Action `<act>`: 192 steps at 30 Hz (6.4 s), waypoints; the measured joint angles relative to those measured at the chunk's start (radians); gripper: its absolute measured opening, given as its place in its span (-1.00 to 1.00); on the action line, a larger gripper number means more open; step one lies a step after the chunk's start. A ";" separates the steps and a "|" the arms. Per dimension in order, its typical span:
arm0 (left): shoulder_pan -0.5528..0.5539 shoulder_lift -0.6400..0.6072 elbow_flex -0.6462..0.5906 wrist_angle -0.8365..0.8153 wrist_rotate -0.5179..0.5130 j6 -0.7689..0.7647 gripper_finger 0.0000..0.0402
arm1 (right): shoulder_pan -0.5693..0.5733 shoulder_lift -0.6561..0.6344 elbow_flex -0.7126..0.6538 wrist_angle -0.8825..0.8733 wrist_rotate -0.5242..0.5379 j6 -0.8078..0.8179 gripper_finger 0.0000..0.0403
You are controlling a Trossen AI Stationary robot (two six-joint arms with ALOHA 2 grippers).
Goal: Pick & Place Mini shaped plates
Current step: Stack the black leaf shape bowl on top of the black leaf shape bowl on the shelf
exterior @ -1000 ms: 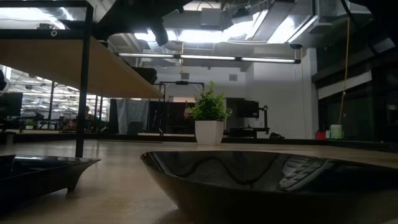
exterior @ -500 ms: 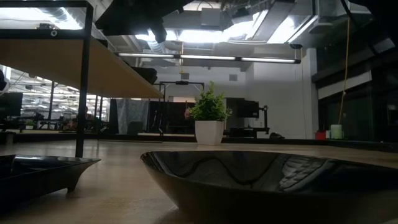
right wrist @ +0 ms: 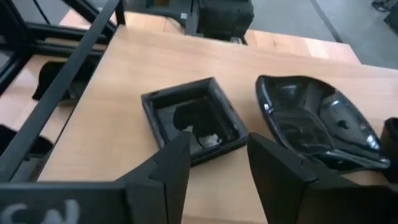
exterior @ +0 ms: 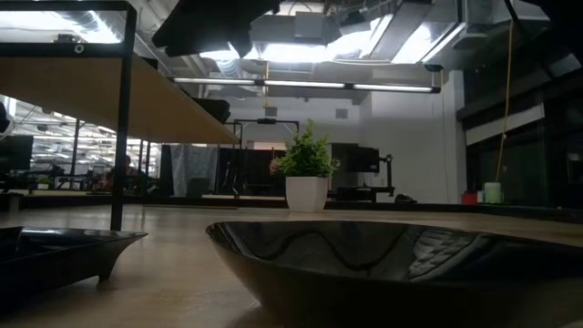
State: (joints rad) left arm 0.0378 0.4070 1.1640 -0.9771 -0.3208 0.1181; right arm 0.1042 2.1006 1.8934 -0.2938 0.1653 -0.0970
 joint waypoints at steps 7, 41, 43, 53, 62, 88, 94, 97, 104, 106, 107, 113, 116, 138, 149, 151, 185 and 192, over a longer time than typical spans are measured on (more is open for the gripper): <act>0.000 0.000 0.000 0.000 0.000 0.000 -0.98 | 0.047 -0.045 0.000 -0.070 -0.009 -0.025 -0.21; 0.000 0.000 0.000 0.000 0.000 0.000 -0.98 | 0.284 -0.077 -0.027 -0.753 0.371 0.357 -0.42; 0.000 0.000 0.000 0.000 0.000 0.000 -0.98 | 0.304 -0.085 -0.074 -0.761 0.411 0.396 -0.42; 0.000 0.000 0.000 0.000 0.000 0.000 -0.98 | 0.382 -0.092 -0.267 -0.640 0.303 0.484 -0.43; 0.000 0.000 0.000 0.000 0.000 0.000 -0.98 | 0.415 -0.096 -0.341 -0.501 0.194 0.489 -0.43; 0.000 0.000 0.000 0.000 0.000 0.000 -0.98 | 0.405 -0.094 -0.394 -0.289 -0.089 0.949 -0.43; 0.000 0.000 0.000 0.000 0.000 0.000 -0.98 | 0.405 -0.093 -0.488 -0.136 -0.148 0.991 -0.43; 0.000 0.000 0.000 0.000 0.000 0.000 -0.98 | 0.405 -0.093 -0.539 -0.041 -0.187 1.005 -0.43; 0.000 0.000 0.000 0.000 0.000 0.000 -0.98 | 0.405 -0.092 -0.545 -0.032 -0.195 0.986 -0.43; 0.000 0.000 0.000 0.000 0.000 0.000 -0.98 | 0.405 -0.092 -0.545 -0.032 -0.195 0.984 -0.43; 0.000 0.000 0.000 0.000 0.000 0.000 -0.98 | 0.405 -0.091 -0.545 -0.031 -0.195 0.984 -0.43; 0.000 0.000 0.000 0.000 0.000 0.000 -0.98 | 0.405 -0.081 -0.544 -0.011 -0.195 0.984 -0.43; 0.000 0.000 0.000 0.000 0.000 0.000 -0.98 | 0.405 -0.079 -0.544 -0.010 -0.195 0.984 -0.43; 0.000 0.000 0.000 0.000 0.000 0.000 -0.98 | 0.400 -0.047 -0.544 0.050 -0.221 0.984 -0.58; 0.000 0.000 0.000 0.000 0.000 0.000 -0.98 | 0.376 -0.051 -0.544 0.051 -0.223 0.946 -0.95; 0.000 0.000 0.000 0.000 0.000 0.000 -0.98 | 0.369 -0.063 -0.544 0.040 -0.230 0.929 -0.97; 0.000 0.000 0.000 0.000 0.000 0.000 -0.98 | 0.101 -0.283 -0.366 -0.048 -0.039 0.238 -0.99; 0.000 0.000 0.000 0.000 0.000 0.000 -0.98 | 0.044 -0.283 -0.321 0.008 0.082 0.109 -0.99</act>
State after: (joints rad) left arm 0.0379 0.4068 1.1637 -0.9768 -0.3210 0.1181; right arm 0.1481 1.8179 1.5727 -0.2863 0.2477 0.0120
